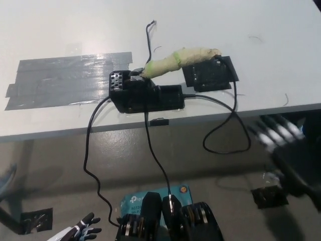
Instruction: The robot uses its right hand to grab and lift the soldering gun kept on the middle of the table and puts it in its base
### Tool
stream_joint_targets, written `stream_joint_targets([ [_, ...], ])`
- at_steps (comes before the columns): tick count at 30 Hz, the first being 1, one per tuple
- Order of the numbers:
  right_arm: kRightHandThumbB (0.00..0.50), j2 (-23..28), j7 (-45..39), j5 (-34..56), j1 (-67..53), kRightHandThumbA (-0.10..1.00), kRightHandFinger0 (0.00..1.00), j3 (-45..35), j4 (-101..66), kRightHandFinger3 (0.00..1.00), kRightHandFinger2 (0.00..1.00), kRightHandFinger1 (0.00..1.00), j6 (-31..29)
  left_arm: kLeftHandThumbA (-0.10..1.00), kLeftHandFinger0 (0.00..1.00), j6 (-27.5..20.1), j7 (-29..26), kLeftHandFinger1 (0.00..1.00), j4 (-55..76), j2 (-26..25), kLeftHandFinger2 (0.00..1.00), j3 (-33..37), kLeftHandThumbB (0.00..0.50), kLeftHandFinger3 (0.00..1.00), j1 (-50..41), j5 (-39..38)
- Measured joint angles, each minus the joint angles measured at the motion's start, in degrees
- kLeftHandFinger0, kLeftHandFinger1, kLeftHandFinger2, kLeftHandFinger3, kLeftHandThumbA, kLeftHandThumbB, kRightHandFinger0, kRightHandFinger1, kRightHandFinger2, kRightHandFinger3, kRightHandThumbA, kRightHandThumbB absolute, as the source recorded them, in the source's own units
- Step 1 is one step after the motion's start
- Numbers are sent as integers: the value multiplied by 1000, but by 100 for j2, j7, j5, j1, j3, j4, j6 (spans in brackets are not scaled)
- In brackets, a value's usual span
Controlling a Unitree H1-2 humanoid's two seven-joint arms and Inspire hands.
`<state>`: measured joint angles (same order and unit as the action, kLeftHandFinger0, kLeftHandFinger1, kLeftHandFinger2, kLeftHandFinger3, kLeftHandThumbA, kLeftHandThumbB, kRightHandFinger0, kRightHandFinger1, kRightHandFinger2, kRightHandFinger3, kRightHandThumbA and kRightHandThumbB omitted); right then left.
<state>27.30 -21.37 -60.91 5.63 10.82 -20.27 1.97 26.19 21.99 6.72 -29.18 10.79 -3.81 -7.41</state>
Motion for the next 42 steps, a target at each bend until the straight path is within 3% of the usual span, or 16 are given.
stream_joint_targets([
  [4,391,-129,105,443,-557,633,1000,-538,427,1000,1000,1000,-94,1000,1000,0,0,1000,-5,44,944,-81,500,1000,-17,-3],
  [11,360,-563,144,1286,-953,487,1000,-1219,1141,1000,1000,1000,-158,1000,1000,0,-2,1000,-47,161,997,-246,491,1000,-101,-2],
  [18,388,-917,136,2046,-1045,455,1000,-1637,1553,1000,1000,1000,-147,1000,1000,0,-21,1000,-84,255,1000,-421,442,1000,-171,-6],
  [19,417,-943,133,2127,-1049,483,1000,-1668,1562,1000,1000,1000,-147,1000,1000,0,-24,1000,-86,262,1000,-454,427,1000,-175,-6],
  [20,398,-986,129,2254,-1051,443,1000,-1722,1575,1000,1000,1000,-146,1000,1000,0,-28,1000,-86,274,1000,-499,431,1000,-184,-5],
  [23,401,-1085,112,2598,-1051,450,1000,-1842,1619,1000,1000,1000,-144,1000,1000,1,-61,1000,-87,312,1000,-627,439,1000,-233,-4],
  [24,398,-1103,110,2682,-1051,436,1000,-1866,1644,1000,1000,1000,-144,1000,1000,1,-63,1000,-87,319,1000,-654,463,1000,-249,-4],
  [30,383,-1227,107,3347,-1085,349,1000,-2020,1838,1000,1000,1000,-144,1000,1000,1,-72,1000,-101,324,979,-848,427,1000,-335,23],
  [34,399,-1225,106,3790,-1094,383,1000,-2036,1901,1000,1000,1000,-147,1000,1000,3,-120,1000,-105,325,1000,-1004,451,1000,-358,31],
  [35,389,-1222,106,3883,-1088,386,1000,-2036,1905,1000,1000,1000,-147,1000,1000,3,-131,1000,-106,325,1000,-1049,483,1000,-356,28],
  [36,386,-1218,107,3948,-1084,380,1000,-2034,1907,1000,1000,1000,-147,1000,1000,4,-146,1000,-106,325,1000,-1086,455,1000,-355,27],
  [38,392,-1194,109,4101,-1072,395,1000,-2031,1913,1000,1000,1000,-148,1000,1000,4,-180,1000,-112,328,999,-1145,499,1000,-350,27],
  [42,379,-1126,118,4277,-1029,400,1000,-2020,1940,1000,1000,1000,-136,1000,1000,4,-215,1000,-126,330,1000,-1166,486,1000,-350,16],
])
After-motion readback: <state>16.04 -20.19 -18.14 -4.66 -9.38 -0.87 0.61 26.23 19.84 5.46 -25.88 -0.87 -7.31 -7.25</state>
